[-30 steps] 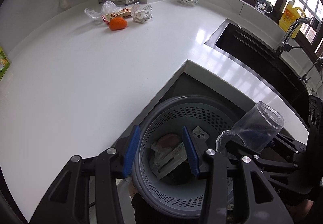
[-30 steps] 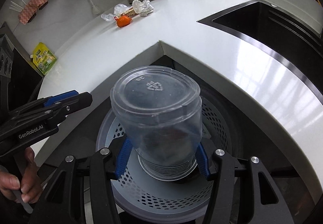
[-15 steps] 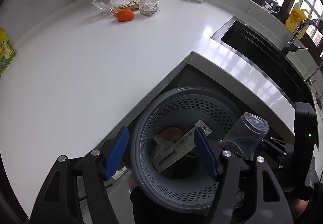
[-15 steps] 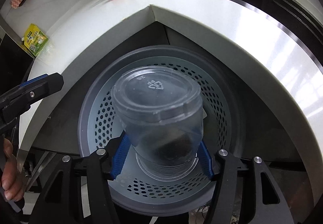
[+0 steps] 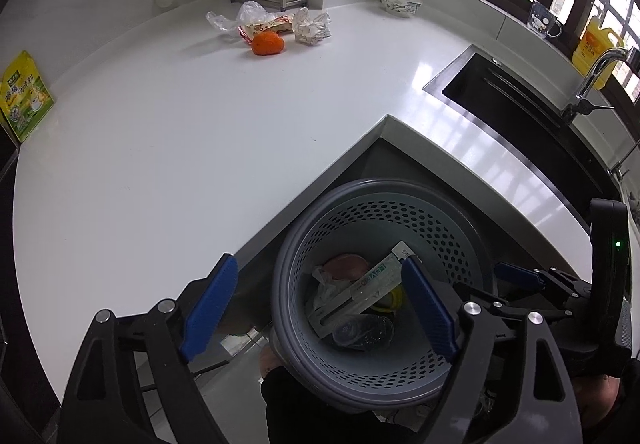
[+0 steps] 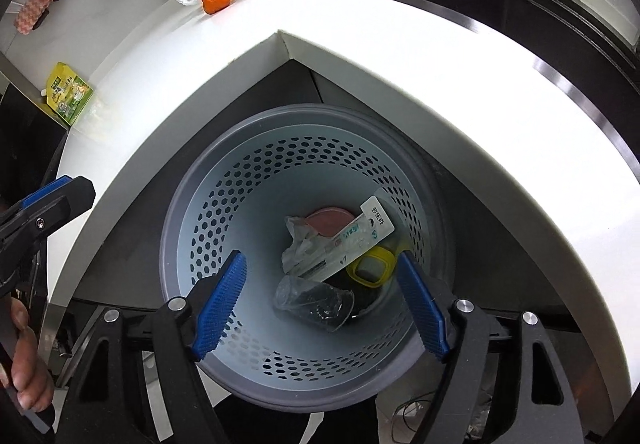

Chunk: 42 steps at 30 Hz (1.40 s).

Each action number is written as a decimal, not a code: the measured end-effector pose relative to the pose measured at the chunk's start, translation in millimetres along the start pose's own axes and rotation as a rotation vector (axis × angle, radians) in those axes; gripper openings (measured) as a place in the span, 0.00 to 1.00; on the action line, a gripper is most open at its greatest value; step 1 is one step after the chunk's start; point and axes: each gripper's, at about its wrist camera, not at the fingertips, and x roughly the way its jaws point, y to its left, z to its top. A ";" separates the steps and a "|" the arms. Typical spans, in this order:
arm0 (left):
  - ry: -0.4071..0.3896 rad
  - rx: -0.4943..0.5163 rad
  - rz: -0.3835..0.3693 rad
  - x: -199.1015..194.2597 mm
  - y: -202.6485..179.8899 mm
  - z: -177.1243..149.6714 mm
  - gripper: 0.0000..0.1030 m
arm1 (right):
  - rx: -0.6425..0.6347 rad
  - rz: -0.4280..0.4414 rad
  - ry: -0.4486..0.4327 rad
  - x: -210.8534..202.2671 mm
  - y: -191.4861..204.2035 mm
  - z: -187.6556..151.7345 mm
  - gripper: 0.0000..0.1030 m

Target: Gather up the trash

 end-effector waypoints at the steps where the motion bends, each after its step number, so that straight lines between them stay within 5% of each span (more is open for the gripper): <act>1: -0.004 -0.002 0.005 -2.8 0.6 0.1 0.83 | -0.006 0.000 -0.006 -4.0 0.0 0.1 0.72; 11: -0.036 -0.023 0.036 -31.8 -3.2 8.8 0.91 | -0.025 -0.001 -0.087 -49.7 -1.2 4.4 0.72; 24: -0.135 0.008 0.074 -73.6 -11.0 35.1 0.93 | -0.035 -0.007 -0.316 -119.9 -8.4 25.0 0.76; 42: -0.171 0.016 0.055 -73.1 11.8 77.2 0.94 | 0.116 0.118 -0.380 -129.3 -5.2 65.7 0.85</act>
